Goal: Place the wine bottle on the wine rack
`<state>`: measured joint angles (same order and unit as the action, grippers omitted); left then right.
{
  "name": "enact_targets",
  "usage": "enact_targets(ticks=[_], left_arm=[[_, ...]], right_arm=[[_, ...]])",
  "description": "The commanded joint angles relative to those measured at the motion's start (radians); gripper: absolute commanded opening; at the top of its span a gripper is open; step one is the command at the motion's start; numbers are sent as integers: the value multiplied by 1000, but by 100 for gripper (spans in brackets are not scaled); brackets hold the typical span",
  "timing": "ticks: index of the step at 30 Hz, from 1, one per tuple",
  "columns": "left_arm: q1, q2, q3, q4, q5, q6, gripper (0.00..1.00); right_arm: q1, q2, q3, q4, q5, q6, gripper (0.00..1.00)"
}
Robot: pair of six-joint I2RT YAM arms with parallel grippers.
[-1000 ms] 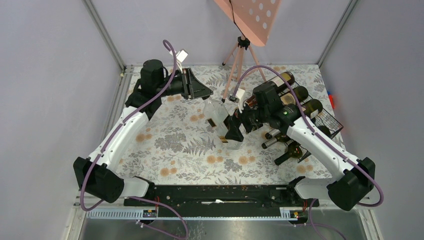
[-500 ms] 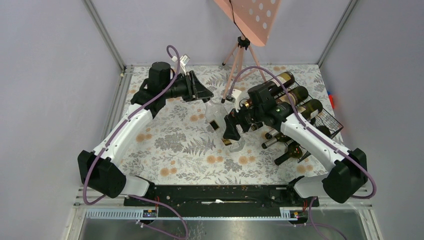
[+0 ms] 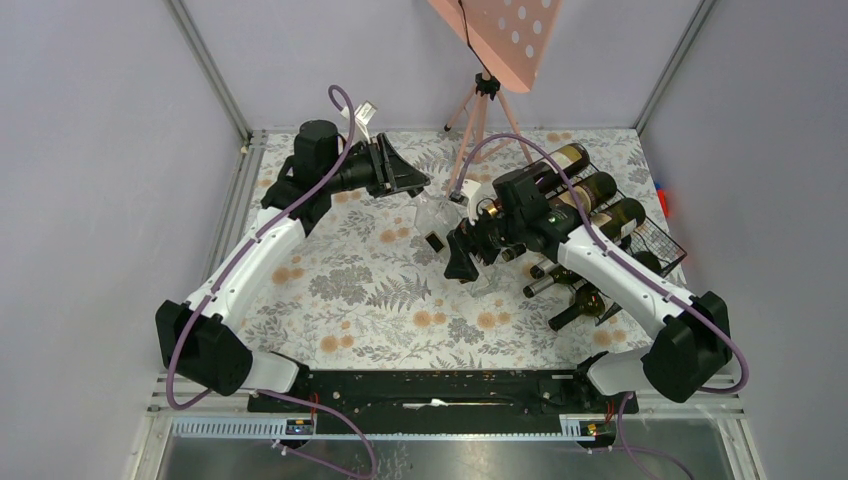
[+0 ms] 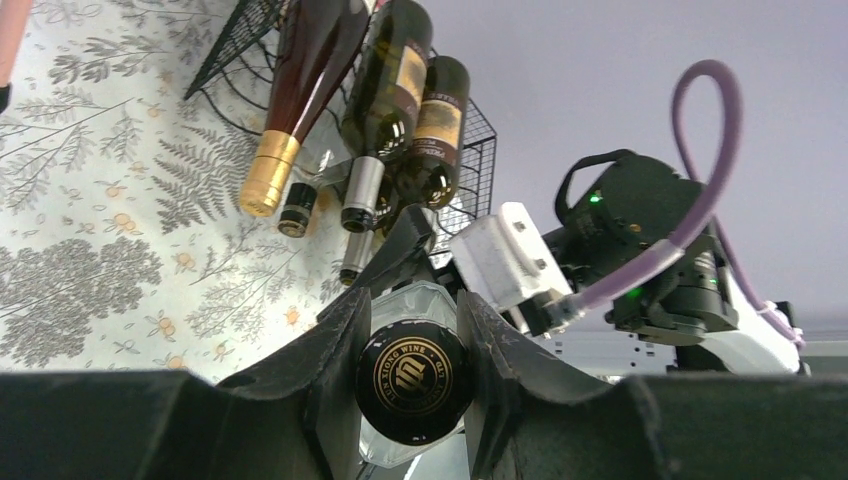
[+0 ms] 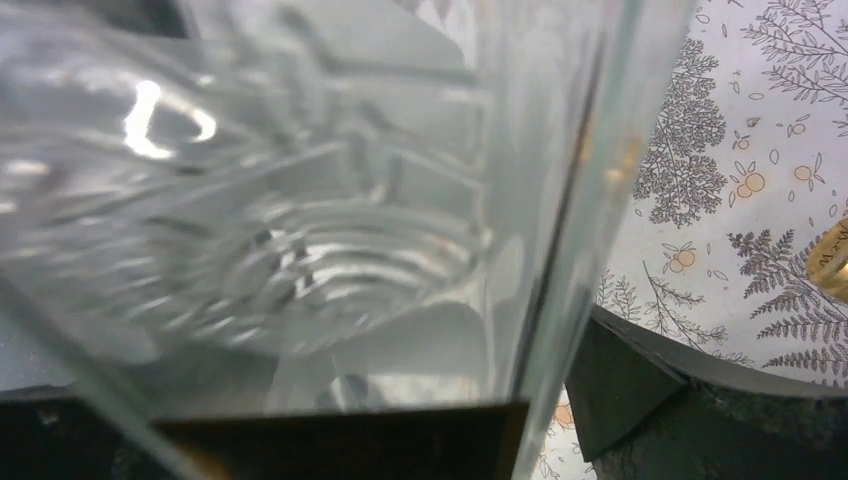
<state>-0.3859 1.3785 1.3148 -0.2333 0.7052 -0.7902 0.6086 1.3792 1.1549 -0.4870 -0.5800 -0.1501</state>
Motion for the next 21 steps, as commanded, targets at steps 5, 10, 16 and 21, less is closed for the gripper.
enact_targets(ticks=[5,10,16,21], left_arm=[[1,-36,6,230,109,-177,0],[14,-45,-7,229,104,-178,0],[28,-51,-18,228,102,-179,0],[32,-53,-22,229,103,-188,0]], right_arm=[[6,-46,-31,47,-40,-12,99],[6,-70,-37,41,-28,-28,98],[6,-100,-47,40,-16,-43,98],[6,-101,-54,40,-18,-48,98]])
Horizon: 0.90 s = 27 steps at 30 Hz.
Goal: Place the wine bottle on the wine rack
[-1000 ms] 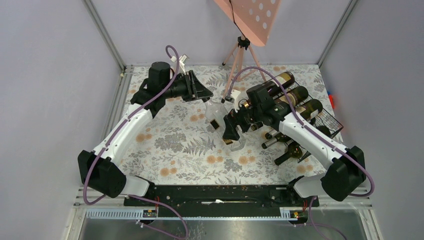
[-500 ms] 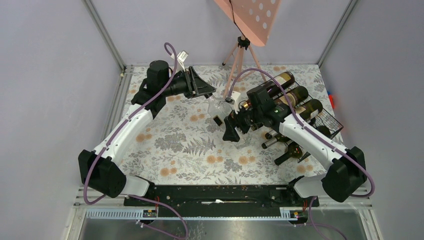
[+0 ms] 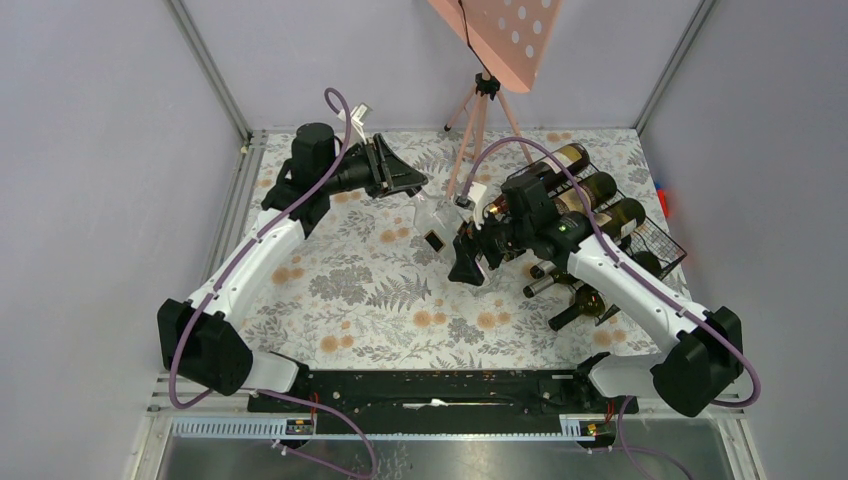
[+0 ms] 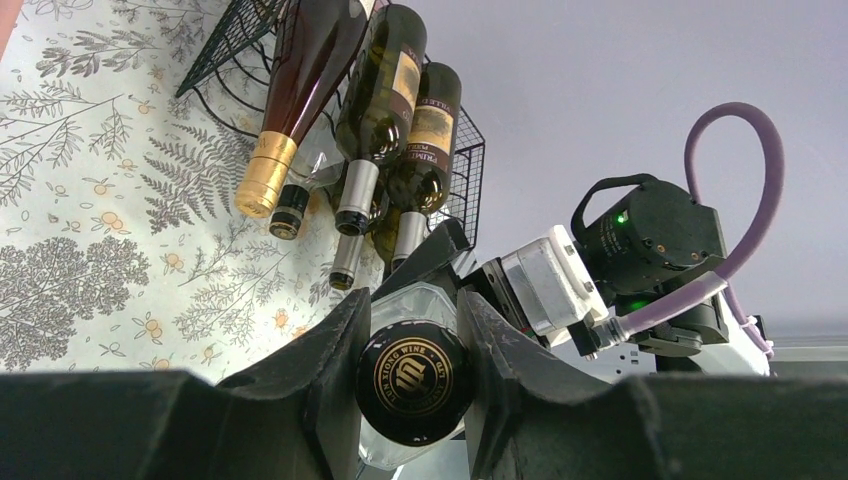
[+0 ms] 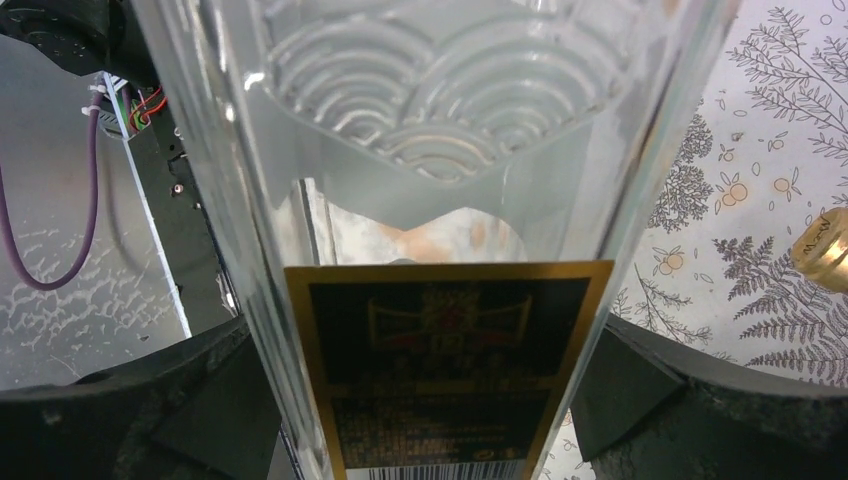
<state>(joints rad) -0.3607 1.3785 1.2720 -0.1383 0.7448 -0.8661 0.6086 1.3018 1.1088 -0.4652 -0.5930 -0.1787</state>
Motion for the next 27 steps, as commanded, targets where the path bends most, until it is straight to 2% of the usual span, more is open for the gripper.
enact_targets(ticks=[1,12,18,22,25,26,27], left_arm=[[6,-53,22,134,62,-114,0],[20,-65,6,183,60,-143,0],[21,-63,4,191,58,-148,0],[27,-63,-3,188,56,-145,0],[37,-70,-13,189,53,-142,0],[42,-75,-17,192,53,-140,0],[45,-78,-21,191,53,-135,0]], right_arm=[[5,-21,-7,19,-8,-19,97],[6,-7,-12,21,-23,-21,92],[6,-10,-8,11,-32,-26,82],[6,-20,-10,3,-32,-40,66],[6,-27,-9,-5,-31,-52,49],[6,-28,-9,-8,-33,-56,41],[6,-31,-8,-11,-34,-61,28]])
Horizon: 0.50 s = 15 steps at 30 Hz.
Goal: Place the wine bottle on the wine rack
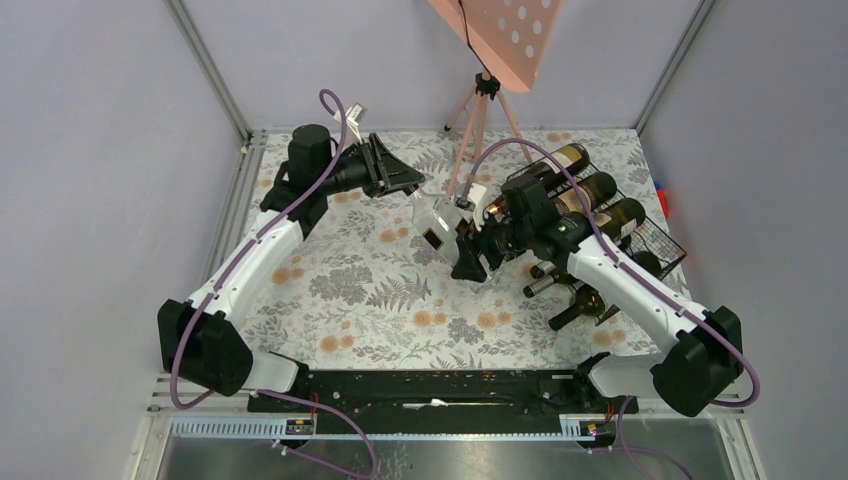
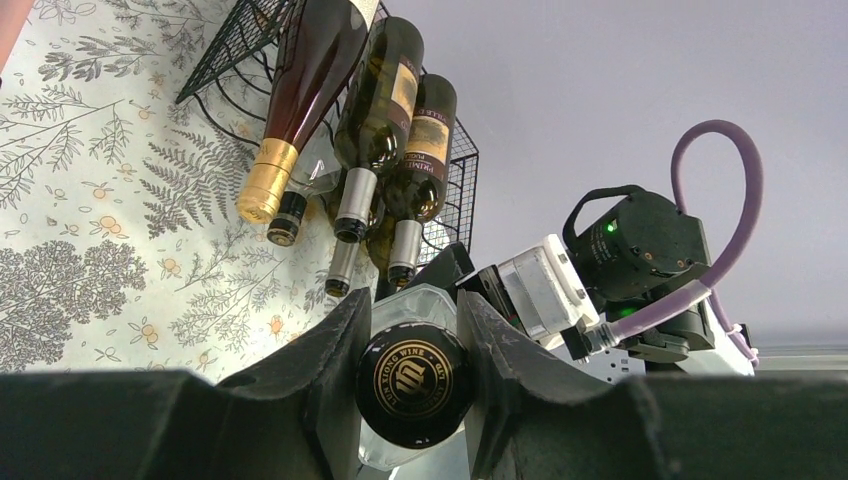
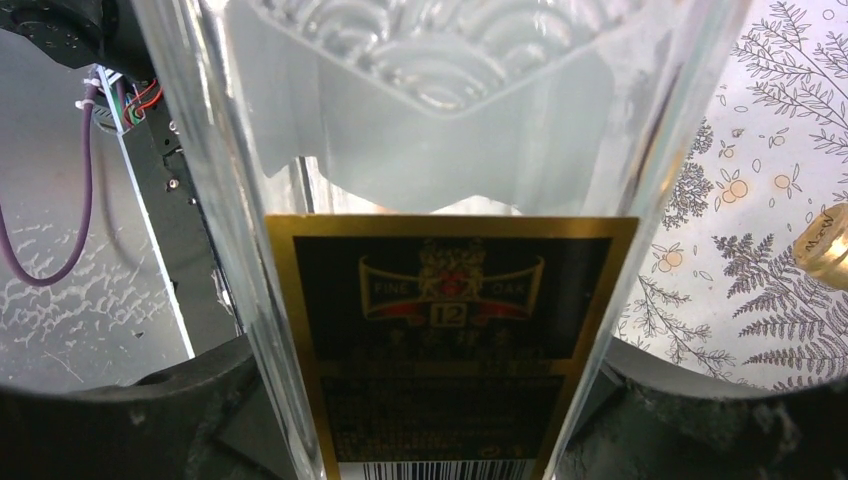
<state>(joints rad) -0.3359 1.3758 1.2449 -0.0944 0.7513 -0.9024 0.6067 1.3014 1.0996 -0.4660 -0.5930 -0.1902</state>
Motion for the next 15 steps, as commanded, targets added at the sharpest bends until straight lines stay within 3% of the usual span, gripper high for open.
enact_targets(ticks=[1,2,9,11,15], left_arm=[[22,-78,3,145,47,-91,0],[23,-80,3,138,48,-76,0],[22,-70,61,-15,112,188,55],[21,-64,105,-122,129,310,77],[23,-73,171,-301,117,544,89]], right_arm=[[7,-34,2,-12,-31,-52,13],[8,-37,2,-15,-27,-54,1],[8,-57,3,-49,-28,-97,0],[8,-63,-1,-61,-37,-114,0],[8,-77,-11,-84,-74,-133,0]])
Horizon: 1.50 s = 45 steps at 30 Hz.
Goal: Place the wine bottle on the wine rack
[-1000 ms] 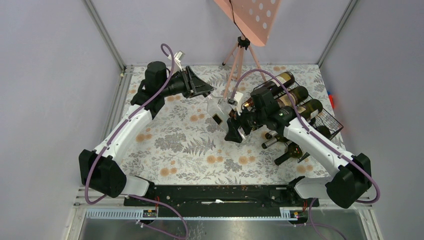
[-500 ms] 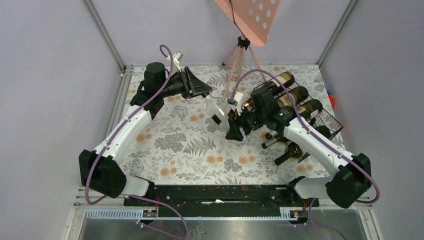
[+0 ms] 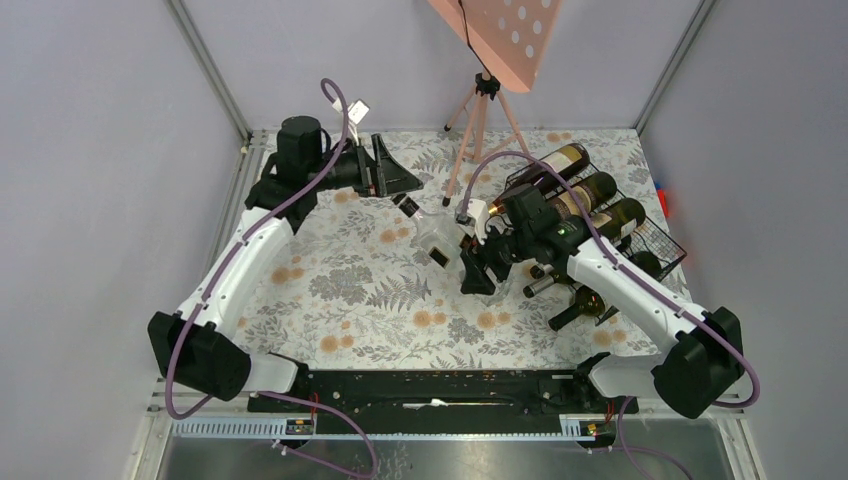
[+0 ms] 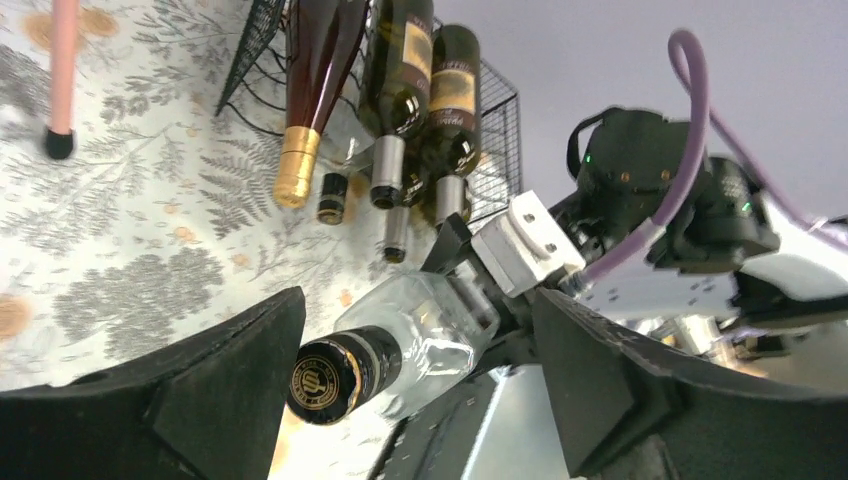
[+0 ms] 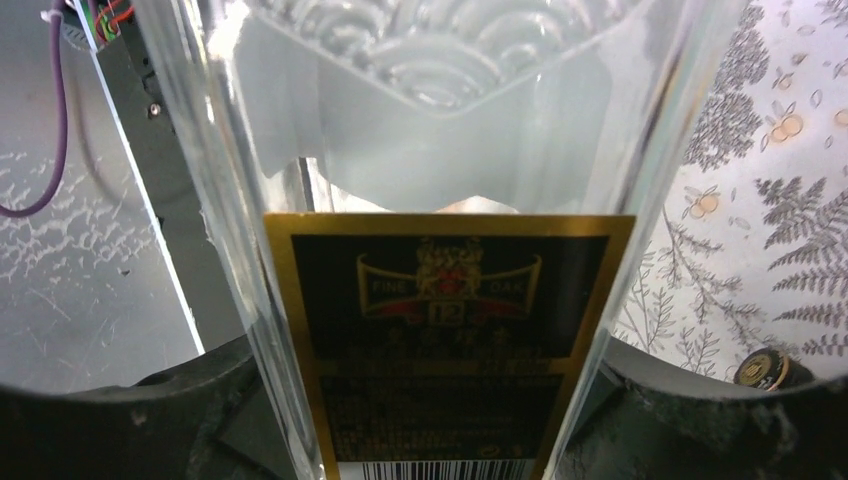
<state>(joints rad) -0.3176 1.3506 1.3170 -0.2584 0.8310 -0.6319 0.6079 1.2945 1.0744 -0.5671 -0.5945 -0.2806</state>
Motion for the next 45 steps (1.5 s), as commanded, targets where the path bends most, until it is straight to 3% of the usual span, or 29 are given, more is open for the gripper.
enact_targets(ticks=[1,9,15,24,34,45], left_arm=[[5,-53,113,-173,39,335,93],[-10,-152,181,-344,-21,736,99],[-106,-169,269,-524,-57,1066,99],[-321,-90,355,-732,-354,1505,99],[-473,19,381,-838,-547,1822,99],[-536,103,359,-855,-791,2126,97]], right_arm=[[7,-75,13,15,-76,-44,0],[6,-74,5,18,-108,-37,0],[7,-65,13,10,-131,-30,0],[7,-67,13,4,-134,-31,0],[7,-68,10,2,-145,-32,0],[7,-64,3,7,-154,-32,0]])
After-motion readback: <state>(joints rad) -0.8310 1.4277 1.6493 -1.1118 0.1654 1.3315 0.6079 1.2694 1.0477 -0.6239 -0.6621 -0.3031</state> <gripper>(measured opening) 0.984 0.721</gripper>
